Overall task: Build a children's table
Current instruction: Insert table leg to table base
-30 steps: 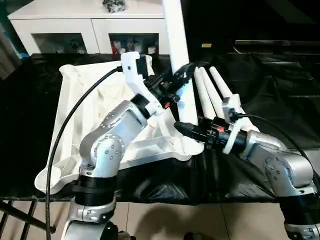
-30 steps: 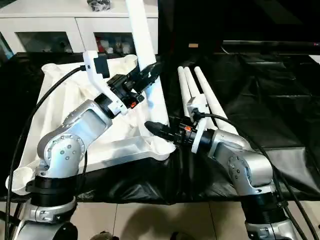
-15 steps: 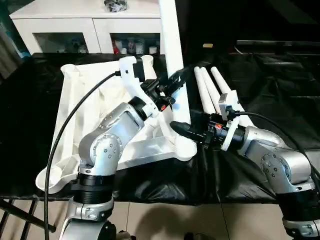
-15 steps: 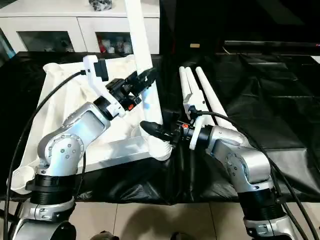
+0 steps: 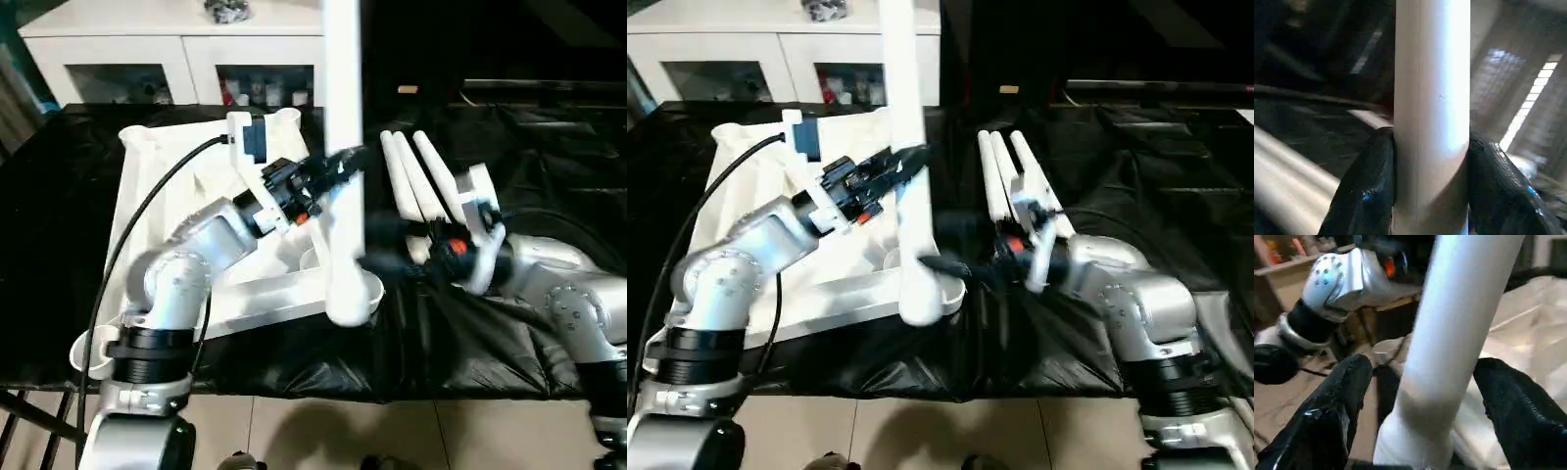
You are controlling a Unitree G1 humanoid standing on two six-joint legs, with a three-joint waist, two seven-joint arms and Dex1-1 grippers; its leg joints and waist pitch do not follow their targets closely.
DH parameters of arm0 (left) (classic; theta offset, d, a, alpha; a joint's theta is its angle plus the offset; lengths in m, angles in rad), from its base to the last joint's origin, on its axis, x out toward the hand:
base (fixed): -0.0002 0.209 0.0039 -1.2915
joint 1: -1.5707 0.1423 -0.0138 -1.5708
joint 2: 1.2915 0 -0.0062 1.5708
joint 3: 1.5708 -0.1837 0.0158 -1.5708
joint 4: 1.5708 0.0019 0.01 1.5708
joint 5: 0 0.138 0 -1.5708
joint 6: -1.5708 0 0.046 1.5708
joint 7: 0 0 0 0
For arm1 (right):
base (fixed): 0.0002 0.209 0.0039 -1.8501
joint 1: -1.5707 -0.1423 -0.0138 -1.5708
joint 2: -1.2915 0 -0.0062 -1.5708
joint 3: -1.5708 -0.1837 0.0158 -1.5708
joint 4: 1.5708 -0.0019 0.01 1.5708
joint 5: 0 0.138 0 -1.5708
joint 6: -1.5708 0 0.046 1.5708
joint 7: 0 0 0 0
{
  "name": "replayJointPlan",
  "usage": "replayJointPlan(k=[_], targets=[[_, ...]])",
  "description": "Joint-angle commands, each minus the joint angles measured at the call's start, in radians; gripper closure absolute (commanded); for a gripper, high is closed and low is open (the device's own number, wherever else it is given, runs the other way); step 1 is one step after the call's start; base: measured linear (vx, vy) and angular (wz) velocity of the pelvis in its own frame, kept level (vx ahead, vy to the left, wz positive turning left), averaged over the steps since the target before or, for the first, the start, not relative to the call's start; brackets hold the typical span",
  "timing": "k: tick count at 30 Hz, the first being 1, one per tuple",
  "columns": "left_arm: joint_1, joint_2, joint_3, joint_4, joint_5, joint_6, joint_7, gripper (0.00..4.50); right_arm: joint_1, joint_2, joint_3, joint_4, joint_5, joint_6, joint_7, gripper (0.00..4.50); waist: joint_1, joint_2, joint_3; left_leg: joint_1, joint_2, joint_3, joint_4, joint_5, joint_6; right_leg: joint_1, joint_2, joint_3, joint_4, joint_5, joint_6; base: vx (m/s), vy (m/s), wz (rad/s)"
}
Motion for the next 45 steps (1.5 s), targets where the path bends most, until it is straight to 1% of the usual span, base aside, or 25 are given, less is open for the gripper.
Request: replayJointPlan(k=[1,2,5,7,8,10,12,17,21,26,27,29,32,33,34,37,38,41,44,45], targets=[[-0.012,0.003,-0.013,-0.043,-0.03,0.011,-0.036,2.69,-0.021,-0.003,0.01,0.002,0.023,0.023,0.022,0.75,0.0,-0.019,-0.077,0.004,0.0,0.02,-0.066,-0.171,0.074,0.07,-0.047,0.021,-0.068,-0.387,-0.148,0.0,0.0,0.0],[-0.01,0.001,-0.013,-0.042,-0.03,0.011,-0.036,2.69,-0.022,-0.006,0.012,0.0,0.025,0.028,0.027,0.75,0.002,-0.018,-0.077,0.005,0.0,0.019,-0.066,-0.174,0.071,0.07,-0.047,0.021,-0.068,-0.398,-0.144,0.0,0.0,0.0],[-0.006,-0.002,-0.014,-0.042,-0.028,0.012,-0.039,2.69,-0.023,-0.008,0.017,-0.003,0.028,0.04,0.038,0.75,-0.001,-0.02,-0.073,0.005,-0.003,0.02,-0.065,-0.187,0.063,0.068,-0.045,0.018,-0.077,-0.47,-0.104,0.0,0.0,0.0],[-0.003,-0.004,-0.018,-0.047,-0.034,0.018,-0.045,2.69,-0.024,-0.007,0.02,-0.002,0.027,0.046,0.047,0.75,-0.002,-0.02,-0.073,0.006,-0.004,0.02,-0.065,-0.193,0.06,0.066,-0.044,0.016,-0.081,-0.498,-0.087,0.0,0.0,0.0],[-0.002,-0.004,-0.019,-0.048,-0.037,0.021,-0.046,2.69,-0.024,-0.006,0.021,-0.002,0.027,0.048,0.049,0.75,-0.002,-0.02,-0.073,0.007,-0.004,0.019,-0.065,-0.197,0.059,0.065,-0.044,0.016,-0.083,-0.512,-0.08,0.0,0.0,0.0],[0.002,-0.01,-0.029,-0.063,-0.046,0.034,-0.05,2.69,-0.025,-0.003,0.025,0.001,0.026,0.053,0.056,0.75,-0.003,-0.022,-0.073,0.005,-0.004,0.019,-0.065,-0.196,0.057,0.066,-0.044,0.015,-0.083,-0.516,-0.073,0.0,0.0,0.0],[0.013,-0.006,-0.06,-0.083,-0.045,0.047,-0.073,2.69,-0.031,0.003,0.033,0.007,0.028,0.064,0.06,0.75,-0.002,-0.02,-0.073,0.008,-0.003,0.018,-0.066,-0.199,0.059,0.063,-0.045,0.015,-0.086,-0.526,-0.073,0.0,0.0,0.0],[0.011,-0.006,-0.063,-0.082,-0.043,0.052,-0.077,2.69,-0.037,0.002,0.036,0.013,0.021,0.071,0.068,0.75,-0.002,-0.022,-0.074,0.005,-0.004,0.019,-0.065,-0.186,0.06,0.065,-0.043,0.016,-0.083,-0.502,-0.078,0.0,0.0,0.0],[0.005,0.004,-0.065,-0.082,-0.044,0.063,-0.09,2.69,-0.043,-0.004,0.042,0.022,0.009,0.074,0.077,0.75,-0.002,-0.023,-0.075,0.005,-0.004,0.019,-0.065,-0.18,0.063,0.065,-0.044,0.016,-0.081,-0.496,-0.079,0.0,0.0,0.0],[-0.006,0.015,-0.06,-0.076,-0.048,0.07,-0.098,2.69,-0.046,-0.012,0.05,0.03,0.001,0.075,0.091,0.75,-0.002,-0.02,-0.074,0.007,-0.003,0.018,-0.066,-0.189,0.059,0.064,-0.043,0.015,-0.082,-0.499,-0.081,0.0,0.0,0.0],[-0.009,0.016,-0.06,-0.074,-0.047,0.071,-0.099,2.69,-0.046,-0.012,0.051,0.029,0.0,0.076,0.093,0.75,-0.001,-0.017,-0.074,0.007,-0.003,0.018,-0.066,-0.19,0.058,0.064,-0.044,0.015,-0.081,-0.498,-0.082,0.0,0.0,0.0],[-0.012,0.016,-0.06,-0.071,-0.044,0.071,-0.102,2.69,-0.043,-0.014,0.055,0.027,-0.004,0.077,0.098,0.75,-0.001,-0.019,-0.074,0.007,-0.004,0.018,-0.066,-0.194,0.057,0.065,-0.043,0.015,-0.082,-0.502,-0.081,0.0,0.0,0.0],[-0.014,0.015,-0.062,-0.069,-0.042,0.071,-0.104,2.69,-0.039,-0.015,0.059,0.027,-0.008,0.08,0.099,0.75,-0.001,-0.019,-0.074,0.006,-0.004,0.018,-0.066,-0.194,0.057,0.065,-0.043,0.015,-0.083,-0.505,-0.079,0.0,0.0,0.0],[-0.015,0.015,-0.062,-0.068,-0.041,0.07,-0.105,2.69,-0.039,-0.014,0.061,0.029,-0.01,0.08,0.097,0.75,-0.001,-0.018,-0.074,0.006,-0.004,0.018,-0.066,-0.191,0.057,0.065,-0.044,0.016,-0.082,-0.503,-0.08,0.0,0.0,0.0],[-0.017,0.015,-0.063,-0.068,-0.04,0.069,-0.106,2.69,-0.039,-0.013,0.063,0.03,-0.013,0.08,0.095,0.75,-0.001,-0.015,-0.074,0.007,-0.004,0.018,-0.066,-0.192,0.056,0.065,-0.043,0.015,-0.083,-0.5,-0.081,0.0,0.0,0.0],[-0.02,0.013,-0.063,-0.067,-0.037,0.067,-0.105,2.69,-0.042,-0.007,0.064,0.037,-0.016,0.087,0.082,0.75,-0.001,-0.016,-0.075,0.007,-0.003,0.018,-0.066,-0.192,0.057,0.065,-0.043,0.015,-0.082,-0.492,-0.086,0.0,0.0,0.0],[-0.02,0.013,-0.063,-0.067,-0.037,0.067,-0.105,2.69,-0.042,-0.007,0.064,0.037,-0.016,0.087,0.082,1.02,-0.002,-0.017,-0.074,0.007,-0.003,0.018,-0.066,-0.193,0.057,0.065,-0.043,0.015,-0.081,-0.492,-0.087,0.0,0.0,0.0],[-0.023,0.012,-0.063,-0.064,-0.035,0.064,-0.105,2.69,-0.044,-0.003,0.067,0.044,-0.023,0.086,0.08,1.11,-0.002,-0.016,-0.074,0.007,-0.003,0.018,-0.066,-0.195,0.057,0.065,-0.043,0.015,-0.082,-0.491,-0.088,0.0,0.0,0.0],[-0.024,0.013,-0.065,-0.064,-0.031,0.061,-0.109,2.7,-0.046,0.0,0.069,0.048,-0.026,0.086,0.08,1.45,-0.001,-0.016,-0.075,0.007,-0.003,0.018,-0.066,-0.192,0.057,0.066,-0.043,0.016,-0.081,-0.488,-0.088,0.0,0.0,0.0],[-0.024,0.014,-0.066,-0.063,-0.029,0.06,-0.11,2.7,-0.047,0.0,0.07,0.05,-0.026,0.086,0.08,1.45,-0.001,-0.016,-0.075,0.007,-0.003,0.017,-0.066,-0.19,0.057,0.066,-0.044,0.016,-0.08,-0.483,-0.09,0.0,0.0,0.0]])
